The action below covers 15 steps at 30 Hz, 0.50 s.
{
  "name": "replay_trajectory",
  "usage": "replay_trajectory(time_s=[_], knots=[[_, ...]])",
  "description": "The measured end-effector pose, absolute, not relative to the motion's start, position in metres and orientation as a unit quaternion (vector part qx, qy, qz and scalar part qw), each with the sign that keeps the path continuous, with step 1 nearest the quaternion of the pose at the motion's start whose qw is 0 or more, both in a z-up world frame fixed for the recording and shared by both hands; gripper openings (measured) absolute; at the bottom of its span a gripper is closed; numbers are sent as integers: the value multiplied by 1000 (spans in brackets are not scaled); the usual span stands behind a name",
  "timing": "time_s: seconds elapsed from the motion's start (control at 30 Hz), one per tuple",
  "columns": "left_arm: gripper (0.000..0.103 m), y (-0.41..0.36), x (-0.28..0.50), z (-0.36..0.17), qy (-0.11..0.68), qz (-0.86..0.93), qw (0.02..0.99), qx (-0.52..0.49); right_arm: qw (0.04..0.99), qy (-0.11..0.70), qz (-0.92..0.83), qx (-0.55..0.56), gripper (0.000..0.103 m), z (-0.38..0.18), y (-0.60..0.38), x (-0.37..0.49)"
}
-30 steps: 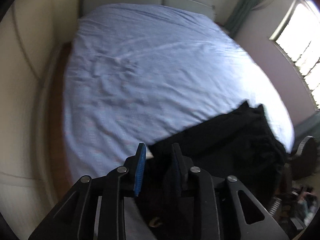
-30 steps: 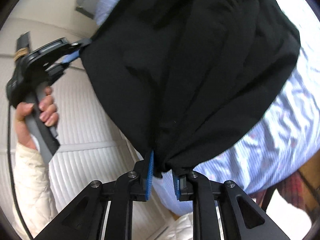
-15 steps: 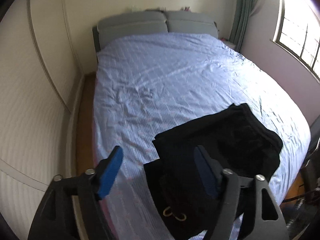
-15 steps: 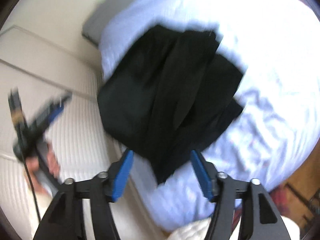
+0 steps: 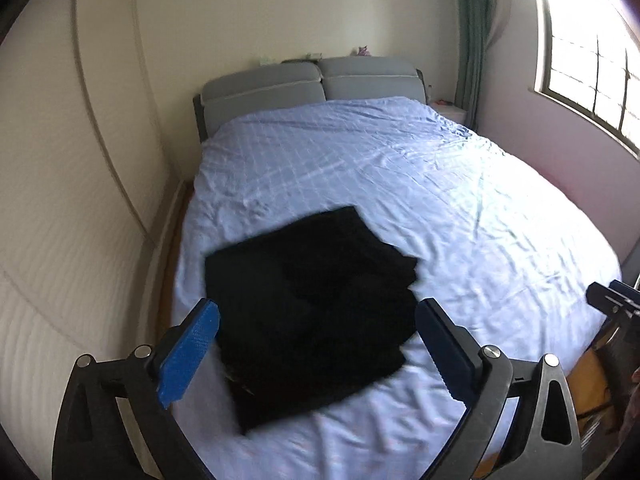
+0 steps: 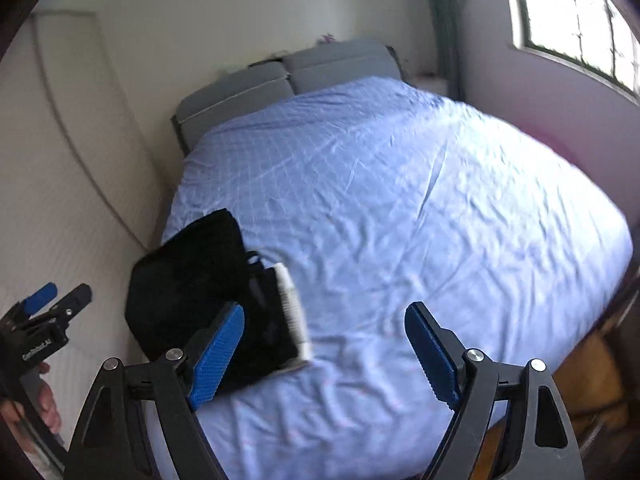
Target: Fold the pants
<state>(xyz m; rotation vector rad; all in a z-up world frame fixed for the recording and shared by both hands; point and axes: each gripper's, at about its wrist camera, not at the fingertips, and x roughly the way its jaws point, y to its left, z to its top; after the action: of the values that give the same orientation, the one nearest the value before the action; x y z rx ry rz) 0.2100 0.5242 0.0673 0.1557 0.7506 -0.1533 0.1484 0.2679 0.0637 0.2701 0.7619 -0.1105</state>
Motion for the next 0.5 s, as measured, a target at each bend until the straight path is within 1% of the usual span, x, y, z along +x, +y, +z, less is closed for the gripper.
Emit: replay_trajectory(time_s=[0.07,0.17,0.27,0.5], knots=[[100,491,193,65,369,-83,924,62,925,363,-34,102,84,75,242,142],[100,441,176,64,370,-88,922,68,930,358,-23,73,84,76,209,134],[100,398,167,66,366,-99,922,83,930,359,-18,75,84,79,179,129],[101,338,172,68,358,-109,923,95,932,351,-36,83,84,79,130,120]])
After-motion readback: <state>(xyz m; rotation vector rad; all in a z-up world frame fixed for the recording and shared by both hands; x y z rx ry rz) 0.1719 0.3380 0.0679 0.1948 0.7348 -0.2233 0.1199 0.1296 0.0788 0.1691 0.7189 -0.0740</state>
